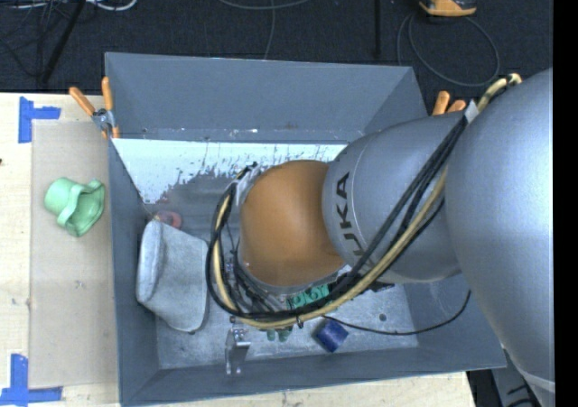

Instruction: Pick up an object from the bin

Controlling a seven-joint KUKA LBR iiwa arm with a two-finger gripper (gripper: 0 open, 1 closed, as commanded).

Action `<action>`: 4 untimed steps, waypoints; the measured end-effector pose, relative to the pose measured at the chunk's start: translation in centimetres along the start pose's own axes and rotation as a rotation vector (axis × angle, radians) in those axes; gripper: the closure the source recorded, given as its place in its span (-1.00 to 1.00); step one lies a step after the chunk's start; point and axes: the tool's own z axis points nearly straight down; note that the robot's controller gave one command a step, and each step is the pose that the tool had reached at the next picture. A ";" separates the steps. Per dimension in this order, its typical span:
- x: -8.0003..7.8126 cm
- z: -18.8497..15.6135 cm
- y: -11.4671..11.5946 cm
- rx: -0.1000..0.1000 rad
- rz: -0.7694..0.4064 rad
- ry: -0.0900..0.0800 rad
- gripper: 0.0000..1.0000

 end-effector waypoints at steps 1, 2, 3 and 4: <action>-2.2 -0.2 -9.6 0.002 -0.135 -0.008 -1.00; -4.1 6.5 -13.1 -0.002 -0.246 -0.016 -1.00; -4.3 6.0 -12.9 -0.003 -0.244 -0.020 1.00; -4.2 -5.3 -11.9 -0.002 -0.199 -0.018 1.00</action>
Offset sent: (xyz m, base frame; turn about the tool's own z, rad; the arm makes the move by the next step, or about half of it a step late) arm 0.0216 -0.0918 0.0026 -0.1413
